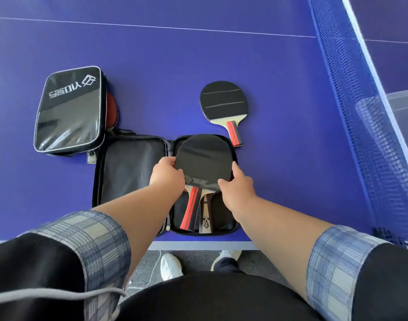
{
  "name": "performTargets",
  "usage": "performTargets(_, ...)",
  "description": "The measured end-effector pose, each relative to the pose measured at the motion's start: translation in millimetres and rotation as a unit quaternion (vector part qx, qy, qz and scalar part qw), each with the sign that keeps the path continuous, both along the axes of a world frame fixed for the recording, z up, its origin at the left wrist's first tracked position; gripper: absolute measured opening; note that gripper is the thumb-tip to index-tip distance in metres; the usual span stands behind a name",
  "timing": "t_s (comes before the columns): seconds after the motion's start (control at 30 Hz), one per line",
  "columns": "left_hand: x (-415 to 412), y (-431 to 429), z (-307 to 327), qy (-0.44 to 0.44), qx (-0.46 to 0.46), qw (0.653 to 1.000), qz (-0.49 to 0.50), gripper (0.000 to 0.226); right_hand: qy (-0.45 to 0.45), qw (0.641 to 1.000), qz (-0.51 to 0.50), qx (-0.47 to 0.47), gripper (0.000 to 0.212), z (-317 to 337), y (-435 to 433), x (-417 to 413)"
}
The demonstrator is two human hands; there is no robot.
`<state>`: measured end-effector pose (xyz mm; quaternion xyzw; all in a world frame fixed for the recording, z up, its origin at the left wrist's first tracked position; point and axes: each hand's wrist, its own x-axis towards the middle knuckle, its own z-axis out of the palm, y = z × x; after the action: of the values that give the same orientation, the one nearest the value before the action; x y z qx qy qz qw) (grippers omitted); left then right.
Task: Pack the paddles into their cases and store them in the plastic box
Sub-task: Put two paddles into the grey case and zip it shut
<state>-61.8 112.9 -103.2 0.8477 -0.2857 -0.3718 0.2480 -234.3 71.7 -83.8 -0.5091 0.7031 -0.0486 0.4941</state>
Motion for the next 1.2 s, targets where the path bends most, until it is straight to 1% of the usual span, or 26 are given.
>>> performTargets(0.03, 0, 1, -1, -0.001, 0.003, 1.0, 0.002, 0.025, 0.002, 1.0, 0.002, -0.004, 0.069, -1, 0, 0)
performTargets(0.13, 0, 1, -6, -0.008, 0.004, 1.0, 0.001, 0.034, 0.024, 0.999, 0.027, -0.01, 0.069, -4, -1, 1)
performTargets(0.23, 3, 0, 1, -0.006, 0.003, 0.999, -0.033, 0.037, 0.042, 0.998, 0.035, -0.012, 0.072, -1, -2, 2)
performTargets(0.27, 5, 2, 4, -0.008, 0.006, 0.999, -0.05, 0.038, 0.053, 0.998, 0.028, -0.012, 0.074, 3, -1, 4)
performTargets(0.33, 13, 10, 10, -0.023, 0.009, 0.997, -0.075, 0.041, 0.111, 0.992, 0.034, -0.044, 0.078, 11, 4, 9)
performTargets(0.4, 24, 26, 15, -0.032, 0.017, 0.997, -0.071, 0.047, 0.151, 0.978, 0.086, -0.116, 0.079, 18, 16, 20)
performTargets(0.47, 40, 47, 20, -0.044, 0.04, 0.997, -0.046, 0.052, 0.131, 0.961, 0.16, -0.185, 0.077, 25, 31, 38)
performTargets(0.57, 68, 83, 26, -0.114, 0.092, 0.989, 0.005, 0.058, 0.076, 0.929, 0.289, -0.217, 0.075, 30, 60, 72)
performTargets(0.63, 84, 107, 27, -0.13, 0.129, 0.982, 0.052, 0.062, 0.055, 0.906, 0.359, -0.217, 0.075, 28, 81, 93)
performTargets(0.7, 95, 128, 24, -0.105, 0.167, 0.977, 0.076, 0.064, 0.049, 0.889, 0.41, -0.197, 0.078, 21, 97, 110)
performTargets(0.73, 99, 136, 22, -0.077, 0.17, 0.979, 0.081, 0.063, 0.05, 0.883, 0.435, -0.171, 0.08, 18, 104, 117)
performTargets(0.8, 104, 148, 19, -0.012, 0.145, 0.986, 0.086, 0.059, 0.071, 0.867, 0.483, -0.1, 0.085, 11, 114, 129)
performTargets(0.87, 109, 154, 20, 0.022, 0.116, 0.989, 0.085, 0.055, 0.103, 0.856, 0.504, -0.045, 0.092, 8, 122, 138)
performTargets(0.9, 111, 155, 22, 0.031, 0.101, 0.991, 0.083, 0.051, 0.109, 0.857, 0.503, -0.032, 0.095, 7, 126, 142)
performTargets(1.0, 114, 157, 35, 0.065, 0.029, 0.994, 0.087, 0.037, 0.066, 0.883, 0.464, -0.034, 0.114, 11, 137, 146)
performTargets(1.1, 106, 155, 55, 0.166, -0.057, 0.977, 0.124, 0.023, 0.014, 0.899, 0.434, -0.056, 0.129, 20, 147, 146)
performTargets(1.13, 101, 153, 62, 0.199, -0.078, 0.969, 0.125, 0.024, 0.002, 0.905, 0.419, -0.075, 0.129, 24, 150, 146)
performTargets(1.17, 95, 150, 69, 0.226, -0.097, 0.962, 0.115, 0.028, -0.015, 0.913, 0.396, -0.1, 0.121, 28, 153, 145)
performTargets(1.2, 88, 147, 75, 0.242, -0.113, 0.959, 0.096, 0.034, -0.04, 0.922, 0.364, -0.128, 0.108, 32, 154, 143)
